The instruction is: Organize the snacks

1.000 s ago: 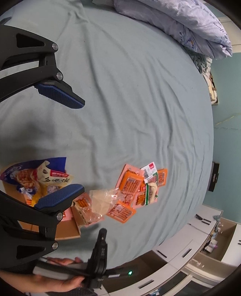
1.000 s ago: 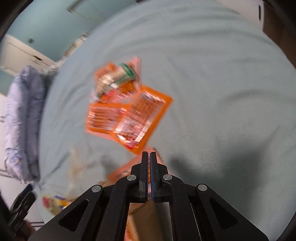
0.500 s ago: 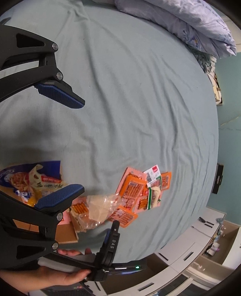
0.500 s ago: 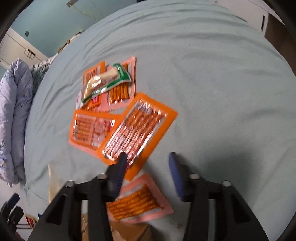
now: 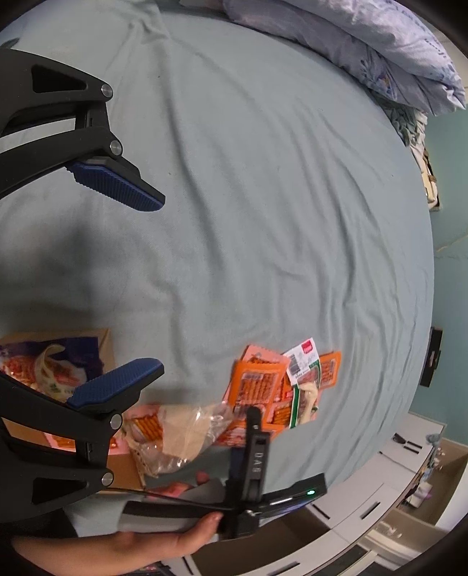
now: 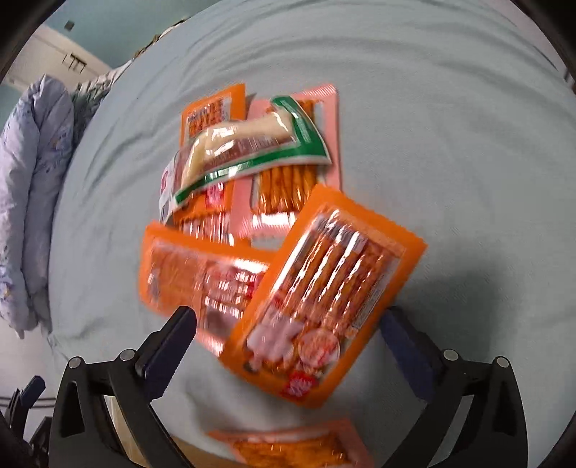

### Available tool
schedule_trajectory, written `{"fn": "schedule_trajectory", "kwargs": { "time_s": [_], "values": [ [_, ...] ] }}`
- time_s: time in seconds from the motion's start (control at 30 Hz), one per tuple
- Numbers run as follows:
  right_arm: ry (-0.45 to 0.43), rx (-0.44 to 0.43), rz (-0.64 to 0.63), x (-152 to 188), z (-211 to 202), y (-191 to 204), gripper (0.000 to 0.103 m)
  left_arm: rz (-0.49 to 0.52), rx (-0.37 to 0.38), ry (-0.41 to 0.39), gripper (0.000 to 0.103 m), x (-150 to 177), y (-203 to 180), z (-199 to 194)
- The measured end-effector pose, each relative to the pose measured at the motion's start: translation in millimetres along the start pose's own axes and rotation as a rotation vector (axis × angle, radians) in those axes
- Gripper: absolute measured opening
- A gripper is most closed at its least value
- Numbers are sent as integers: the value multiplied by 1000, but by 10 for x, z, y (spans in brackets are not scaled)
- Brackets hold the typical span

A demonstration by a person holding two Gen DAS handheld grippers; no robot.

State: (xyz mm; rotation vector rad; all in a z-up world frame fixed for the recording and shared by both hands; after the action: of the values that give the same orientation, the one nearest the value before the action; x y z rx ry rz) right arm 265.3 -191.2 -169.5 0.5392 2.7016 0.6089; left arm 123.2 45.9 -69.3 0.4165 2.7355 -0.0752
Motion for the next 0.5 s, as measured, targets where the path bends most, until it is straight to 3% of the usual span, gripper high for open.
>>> {"fn": "schedule_trajectory", "kwargs": {
  "time_s": [0.07,0.1,0.13,0.2,0.37,0.5],
  "values": [
    [-21,7,-12,-86,23,37,99,-7,-3,4,85,1,7,16],
    [-52,29,-30,-109,10,52,85,-10,-5,4,85,3,10,23],
    [-94,37,-61,-117,-37,73,60,-12,-8,5,85,0,18,35],
    [-113,3,-76,-81,-111,82,35,-14,-15,6,85,-1,19,45],
    [-132,-44,-23,-30,-200,-21,33,-16,-28,-4,85,-20,13,49],
    [-195,-137,19,110,-652,-74,33,-29,-45,-25,85,-5,56,1]
  ]
}}
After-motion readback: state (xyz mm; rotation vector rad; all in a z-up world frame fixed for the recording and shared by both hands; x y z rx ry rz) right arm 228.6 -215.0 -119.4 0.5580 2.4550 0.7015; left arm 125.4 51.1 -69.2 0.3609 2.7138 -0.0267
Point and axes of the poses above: each gripper's, at about its wrist camera, not at the fingertips, and z roughly the way its jaws point, y to its left, x to its underside, the point moved 4 cm from there along z, roughly the way its jaws point, and after that the axes turned 10 degrees about z, right-handed, at the moved point
